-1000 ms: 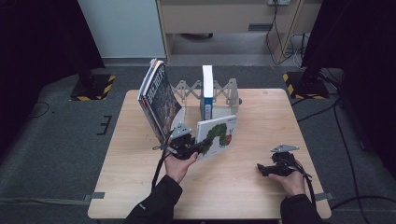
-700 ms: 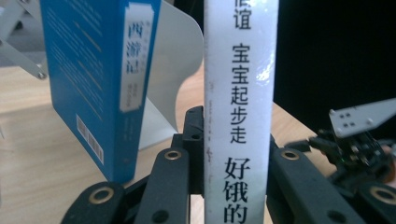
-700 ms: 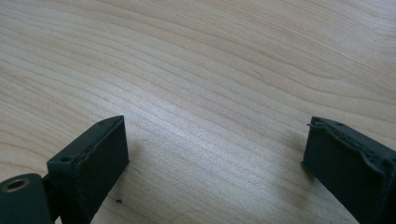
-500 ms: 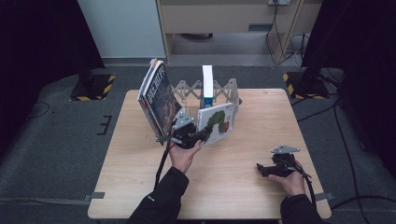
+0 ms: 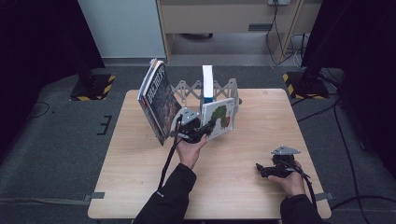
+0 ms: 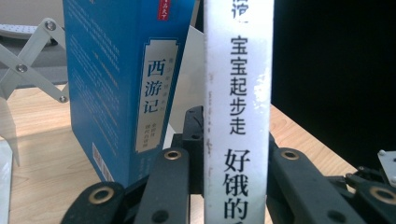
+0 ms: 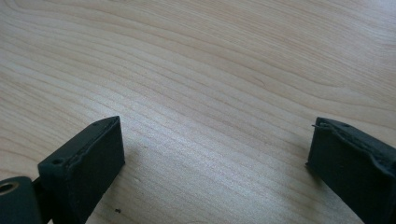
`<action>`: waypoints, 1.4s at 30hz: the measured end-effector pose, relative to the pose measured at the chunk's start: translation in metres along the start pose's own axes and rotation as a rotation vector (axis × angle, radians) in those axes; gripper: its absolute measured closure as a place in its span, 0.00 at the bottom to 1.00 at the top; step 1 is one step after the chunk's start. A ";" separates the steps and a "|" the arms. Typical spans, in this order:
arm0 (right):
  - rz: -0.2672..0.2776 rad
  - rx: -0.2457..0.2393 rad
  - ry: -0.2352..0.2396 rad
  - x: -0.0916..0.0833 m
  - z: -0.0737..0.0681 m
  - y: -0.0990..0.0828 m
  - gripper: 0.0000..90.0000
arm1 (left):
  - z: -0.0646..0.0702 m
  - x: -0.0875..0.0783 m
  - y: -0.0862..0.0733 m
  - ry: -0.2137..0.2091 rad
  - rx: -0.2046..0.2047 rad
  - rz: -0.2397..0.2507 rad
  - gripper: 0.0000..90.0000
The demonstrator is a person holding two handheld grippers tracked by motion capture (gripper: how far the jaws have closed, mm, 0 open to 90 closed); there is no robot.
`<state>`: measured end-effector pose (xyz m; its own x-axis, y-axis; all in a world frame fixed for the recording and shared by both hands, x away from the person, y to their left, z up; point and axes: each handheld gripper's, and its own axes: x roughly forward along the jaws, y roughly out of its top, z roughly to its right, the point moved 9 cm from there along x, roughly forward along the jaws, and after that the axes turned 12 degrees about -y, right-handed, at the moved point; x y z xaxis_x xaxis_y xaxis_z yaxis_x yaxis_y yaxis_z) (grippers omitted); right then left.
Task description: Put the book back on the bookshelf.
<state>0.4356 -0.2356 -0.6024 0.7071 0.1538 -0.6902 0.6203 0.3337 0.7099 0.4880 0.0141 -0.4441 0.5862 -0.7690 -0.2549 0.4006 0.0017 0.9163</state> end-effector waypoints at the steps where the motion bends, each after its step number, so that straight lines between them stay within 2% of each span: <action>1: 0.000 0.000 0.000 0.000 0.000 0.000 0.04 | -0.001 0.001 0.000 0.005 0.001 0.000 0.83; 5: 0.000 0.000 0.000 0.000 0.000 0.000 0.04 | -0.003 0.006 -0.002 0.020 -0.005 0.003 0.83; 10: 0.000 0.001 0.001 0.000 0.000 0.000 0.04 | -0.005 0.015 -0.006 0.057 0.009 -0.005 0.83; 22: 0.000 0.000 0.000 0.000 0.000 0.000 0.04 | -0.008 0.038 -0.015 0.098 0.035 -0.016 0.83; 36: 0.001 0.000 0.001 0.000 0.000 0.000 0.04 | -0.018 0.050 -0.018 0.126 0.026 -0.010 0.83; 42: 0.001 -0.001 0.001 0.000 0.000 0.000 0.04 | -0.021 0.056 -0.021 0.136 0.040 -0.021 0.83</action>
<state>0.4360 -0.2355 -0.6023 0.7077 0.1549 -0.6893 0.6191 0.3340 0.7107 0.5266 -0.0154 -0.4841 0.6689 -0.6750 -0.3114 0.3874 -0.0409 0.9210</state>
